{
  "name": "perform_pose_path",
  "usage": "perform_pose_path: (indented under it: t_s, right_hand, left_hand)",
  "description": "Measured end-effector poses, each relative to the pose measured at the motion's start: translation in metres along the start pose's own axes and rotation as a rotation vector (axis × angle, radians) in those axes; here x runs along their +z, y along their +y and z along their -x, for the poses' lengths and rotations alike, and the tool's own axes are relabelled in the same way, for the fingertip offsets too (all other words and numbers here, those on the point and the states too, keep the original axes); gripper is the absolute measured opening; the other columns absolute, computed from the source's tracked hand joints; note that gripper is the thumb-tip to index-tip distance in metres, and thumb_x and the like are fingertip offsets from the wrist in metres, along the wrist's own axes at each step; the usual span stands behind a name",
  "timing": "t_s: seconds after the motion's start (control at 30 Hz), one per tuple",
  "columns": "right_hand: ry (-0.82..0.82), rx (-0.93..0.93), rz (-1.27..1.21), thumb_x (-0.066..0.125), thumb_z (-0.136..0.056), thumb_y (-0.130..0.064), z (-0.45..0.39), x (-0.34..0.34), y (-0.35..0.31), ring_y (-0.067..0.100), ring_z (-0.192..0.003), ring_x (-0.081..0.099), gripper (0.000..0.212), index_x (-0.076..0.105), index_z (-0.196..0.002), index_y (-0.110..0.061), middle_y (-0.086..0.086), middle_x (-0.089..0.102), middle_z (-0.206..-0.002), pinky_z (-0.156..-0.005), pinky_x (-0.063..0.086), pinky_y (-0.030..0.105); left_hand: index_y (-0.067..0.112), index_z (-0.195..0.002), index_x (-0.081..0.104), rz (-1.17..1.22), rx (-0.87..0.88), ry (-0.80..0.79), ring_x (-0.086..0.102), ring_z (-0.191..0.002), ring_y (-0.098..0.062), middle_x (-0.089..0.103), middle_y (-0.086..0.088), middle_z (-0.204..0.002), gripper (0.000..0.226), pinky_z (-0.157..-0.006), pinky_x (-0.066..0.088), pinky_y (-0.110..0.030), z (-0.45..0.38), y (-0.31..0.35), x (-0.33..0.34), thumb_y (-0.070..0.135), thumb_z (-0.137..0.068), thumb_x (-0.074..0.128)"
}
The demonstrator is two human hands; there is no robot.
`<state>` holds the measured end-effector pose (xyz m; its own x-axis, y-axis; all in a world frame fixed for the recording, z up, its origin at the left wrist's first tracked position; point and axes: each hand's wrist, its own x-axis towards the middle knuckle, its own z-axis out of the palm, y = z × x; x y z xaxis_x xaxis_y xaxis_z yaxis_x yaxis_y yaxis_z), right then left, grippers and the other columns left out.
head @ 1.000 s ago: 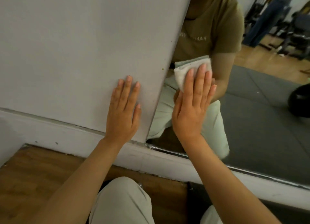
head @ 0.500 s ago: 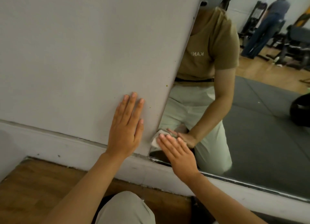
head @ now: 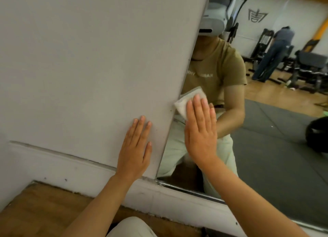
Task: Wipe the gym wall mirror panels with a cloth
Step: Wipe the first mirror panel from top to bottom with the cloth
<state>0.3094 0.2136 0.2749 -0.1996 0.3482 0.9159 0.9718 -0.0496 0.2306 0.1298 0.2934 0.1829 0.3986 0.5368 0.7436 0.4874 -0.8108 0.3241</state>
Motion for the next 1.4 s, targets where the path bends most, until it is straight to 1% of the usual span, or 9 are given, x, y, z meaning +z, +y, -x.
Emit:
perform_pose_path:
  t_s: [0.13, 0.27, 0.4, 0.57, 0.7, 1.07, 1.17, 1.3, 1.4]
  right_hand:
    - [-0.376, -0.342, 0.073, 0.035, -0.088, 0.004, 0.093, 0.004, 0.002, 0.02, -0.153, 0.004, 0.07, 0.02, -0.155, -0.007, 0.006, -0.001, -0.166, -0.124, 0.007, 0.037]
    - [-0.653, -0.48, 0.073, 0.044, -0.078, 0.003, 0.112, -0.011, 0.013, 0.022, -0.153, 0.005, 0.081, 0.023, -0.155, -0.01, 0.006, 0.008, -0.166, -0.123, 0.006, 0.036]
    - [-0.759, -0.313, -0.168, 0.079, -0.06, 0.011, 0.088, -0.032, 0.009, 0.022, -0.148, 0.023, 0.106, 0.031, -0.152, -0.01, 0.007, 0.03, -0.159, -0.122, 0.012, 0.034]
    - [-0.729, -0.13, -0.364, 0.072, -0.057, 0.024, 0.068, -0.055, 0.013, 0.022, -0.142, 0.033, 0.106, 0.035, -0.15, -0.013, 0.007, 0.041, -0.154, -0.121, 0.014, 0.032]
    - [-0.761, -0.069, -0.413, 0.069, -0.063, 0.023, 0.065, -0.069, 0.024, 0.025, -0.138, 0.041, 0.093, 0.044, -0.147, -0.011, 0.007, 0.044, -0.151, -0.117, 0.031, 0.035]
    - [-1.014, 0.348, -0.576, 0.065, -0.073, 0.023, 0.022, -0.178, 0.063, 0.037, -0.119, 0.059, 0.07, 0.054, -0.137, -0.003, 0.019, 0.058, -0.134, -0.099, 0.05, 0.046]
    - [-1.041, 0.597, -0.612, 0.055, -0.096, 0.001, -0.006, -0.227, 0.076, 0.031, -0.123, 0.055, 0.044, 0.053, -0.14, -0.007, 0.016, 0.055, -0.137, -0.105, 0.041, 0.031]
    - [-1.078, 0.744, -0.591, 0.058, -0.095, -0.003, -0.051, -0.288, 0.092, 0.021, -0.117, 0.057, 0.035, 0.061, -0.131, -0.004, 0.014, 0.064, -0.128, -0.105, 0.031, 0.009]
    - [-1.123, 0.872, -0.563, 0.062, -0.092, -0.003, -0.073, -0.336, 0.106, 0.028, -0.112, 0.062, 0.033, 0.065, -0.125, -0.003, 0.014, 0.067, -0.121, -0.102, 0.041, 0.022]
  left_hand:
    - [0.02, -0.159, 0.01, -0.013, -0.011, -0.053, 0.002, -0.154, -0.022, 0.0, 0.002, -0.167, 0.063, -0.123, 0.007, -0.031, 0.0, 0.002, -0.005, 0.026, -0.102, 0.037]
    - [0.019, -0.158, 0.016, -0.047, -0.034, -0.099, 0.003, -0.153, -0.017, 0.005, 0.002, -0.167, 0.059, -0.122, 0.009, -0.029, 0.0, 0.004, -0.015, 0.03, -0.102, 0.034]
    - [0.013, -0.155, 0.028, -0.059, -0.054, -0.124, 0.014, -0.151, -0.019, 0.016, -0.003, -0.165, 0.058, -0.121, 0.011, -0.026, -0.004, 0.013, -0.029, 0.032, -0.101, 0.035]
    - [0.013, -0.153, 0.033, -0.08, -0.09, -0.194, 0.024, -0.148, -0.018, 0.026, -0.004, -0.162, 0.06, -0.121, 0.017, -0.031, -0.007, 0.025, -0.048, 0.042, -0.1, 0.028]
    - [0.012, -0.152, 0.035, -0.079, -0.127, -0.32, 0.026, -0.148, -0.017, 0.03, -0.003, -0.16, 0.066, -0.122, 0.009, -0.028, -0.004, 0.049, -0.06, 0.048, -0.099, 0.022]
    - [0.008, -0.132, 0.061, 0.042, -0.27, -0.612, 0.056, -0.124, -0.026, 0.061, -0.009, -0.135, 0.058, -0.109, 0.031, -0.036, -0.02, 0.171, -0.145, 0.045, -0.094, 0.037]
    - [0.01, -0.126, 0.065, 0.081, -0.308, -0.667, 0.061, -0.118, -0.024, 0.066, -0.007, -0.127, 0.055, -0.104, 0.043, -0.035, -0.041, 0.206, -0.178, 0.046, -0.092, 0.043]
    - [0.013, -0.127, 0.065, 0.132, -0.39, -0.774, 0.06, -0.119, -0.02, 0.065, -0.004, -0.128, 0.059, -0.101, 0.047, -0.034, -0.075, 0.254, -0.217, 0.052, -0.091, 0.041]
    - [0.016, -0.133, 0.061, 0.144, -0.379, -0.887, 0.054, -0.127, -0.019, 0.06, -0.001, -0.136, 0.068, -0.107, 0.038, -0.031, -0.101, 0.289, -0.24, 0.06, -0.089, 0.032]
